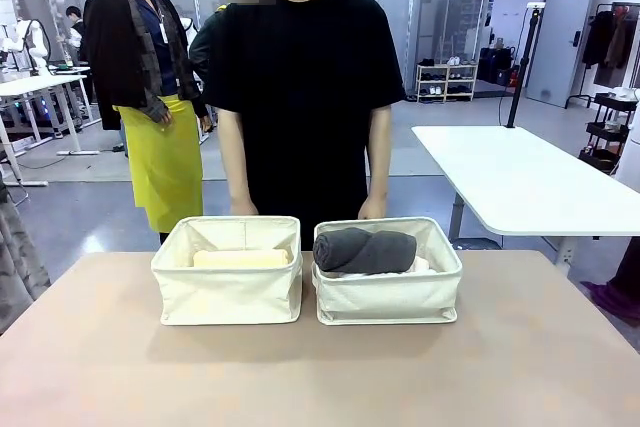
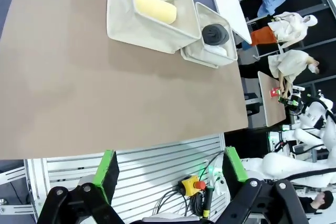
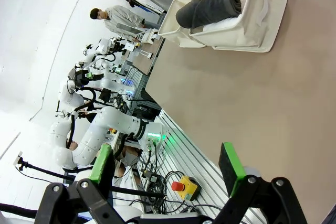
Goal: Divide the towels into two baskets.
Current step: Pick up one hotel-folded towel from the bottom of the table and place it in the Fabric basket indicated by the person.
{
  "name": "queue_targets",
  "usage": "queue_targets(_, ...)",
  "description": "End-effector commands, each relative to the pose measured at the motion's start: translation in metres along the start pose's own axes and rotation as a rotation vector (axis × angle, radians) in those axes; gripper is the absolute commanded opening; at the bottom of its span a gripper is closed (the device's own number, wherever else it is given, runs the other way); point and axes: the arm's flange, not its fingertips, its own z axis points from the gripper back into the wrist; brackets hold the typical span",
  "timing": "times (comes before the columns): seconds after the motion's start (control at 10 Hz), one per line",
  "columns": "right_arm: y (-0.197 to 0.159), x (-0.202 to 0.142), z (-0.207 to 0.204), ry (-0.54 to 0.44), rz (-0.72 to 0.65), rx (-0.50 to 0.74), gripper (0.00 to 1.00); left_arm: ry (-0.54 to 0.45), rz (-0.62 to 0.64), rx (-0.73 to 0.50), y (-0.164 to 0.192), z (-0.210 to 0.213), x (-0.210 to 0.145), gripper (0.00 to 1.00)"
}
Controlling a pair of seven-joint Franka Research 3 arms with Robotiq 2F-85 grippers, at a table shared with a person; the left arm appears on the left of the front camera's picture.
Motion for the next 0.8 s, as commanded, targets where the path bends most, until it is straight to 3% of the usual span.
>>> queue_targets(0.0, 0.0045, 0.0003, 0.0006, -0.004, 0.005, 0.008, 1.0, -0.015, 0.003, 0.015, -0.0012, 0.0069, -0.0047, 1.0)
queue_targets(0.7, 0.0045, 0.0003, 0.0006, -0.004, 0.005, 0.008, 1.0, -0.015, 0.003, 0.015, -0.0012, 0.0069, -0.0047, 1.0)
